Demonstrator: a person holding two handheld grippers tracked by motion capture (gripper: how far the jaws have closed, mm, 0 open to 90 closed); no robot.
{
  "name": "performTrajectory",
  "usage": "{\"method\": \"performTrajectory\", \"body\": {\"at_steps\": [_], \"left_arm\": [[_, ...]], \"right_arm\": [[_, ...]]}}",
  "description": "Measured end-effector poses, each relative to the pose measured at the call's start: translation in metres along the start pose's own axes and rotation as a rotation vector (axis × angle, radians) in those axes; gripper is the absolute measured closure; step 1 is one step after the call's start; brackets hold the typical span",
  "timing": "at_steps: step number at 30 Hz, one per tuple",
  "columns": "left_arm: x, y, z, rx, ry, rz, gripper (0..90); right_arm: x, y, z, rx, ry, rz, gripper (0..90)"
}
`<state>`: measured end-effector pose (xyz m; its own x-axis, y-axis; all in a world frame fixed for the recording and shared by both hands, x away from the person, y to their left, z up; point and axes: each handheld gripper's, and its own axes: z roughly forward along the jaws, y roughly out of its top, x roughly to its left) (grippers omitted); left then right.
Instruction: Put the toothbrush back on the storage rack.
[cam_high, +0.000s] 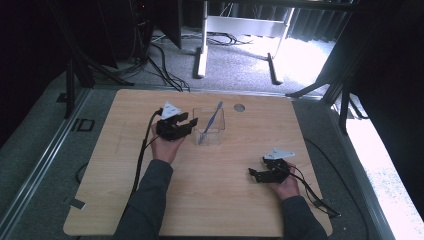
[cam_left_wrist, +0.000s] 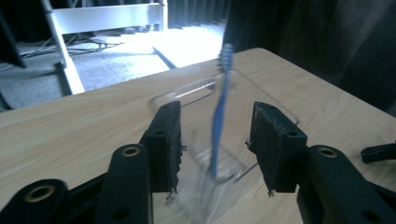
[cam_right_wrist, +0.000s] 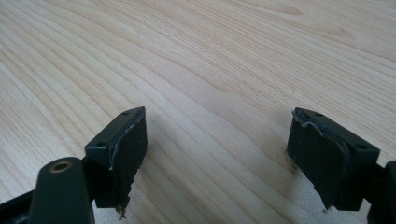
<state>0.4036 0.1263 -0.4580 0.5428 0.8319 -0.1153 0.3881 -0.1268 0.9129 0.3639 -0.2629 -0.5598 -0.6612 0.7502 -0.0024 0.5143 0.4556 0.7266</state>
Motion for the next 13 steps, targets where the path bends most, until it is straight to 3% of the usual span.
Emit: {"method": "performTrajectory", "body": {"at_steps": [3,4,5,7,9,10,11,12,13], "left_arm": [[0.01,-0.007,-0.007,0.011,0.02,-0.031,52.0],[0.021,-0.019,-0.012,0.049,0.052,-0.052,51.6],[0.021,-0.019,-0.012,0.049,0.052,-0.052,51.2],[0.033,-0.04,-0.017,0.125,0.096,-0.072,50.8],[0.036,-0.047,-0.017,0.15,0.105,-0.076,50.8],[0.04,-0.061,-0.017,0.2,0.139,-0.083,50.8],[0.04,-0.061,-0.017,0.2,0.139,-0.083,50.8],[0.046,-0.087,-0.019,0.265,0.167,-0.094,50.4],[0.046,-0.087,-0.019,0.265,0.167,-0.094,49.9]], "right_arm": [[0.0,0.0,0.0,0.0,0.0,-0.001,19.6],[0.0,0.0,0.0,0.0,0.0,-0.001,19.7],[0.0,0.0,0.0,0.0,0.0,-0.001,19.7],[0.0,0.0,0.0,-0.001,-0.002,0.0,19.6],[0.0,0.0,0.0,0.001,-0.001,0.002,19.6],[0.0,0.0,0.0,0.001,-0.001,0.002,19.6],[0.0,0.0,0.0,0.001,-0.001,0.002,19.6],[0.0,0.0,0.0,-0.001,-0.001,0.003,19.6],[0.0,0.0,0.0,0.0,-0.001,0.002,19.6]]}}
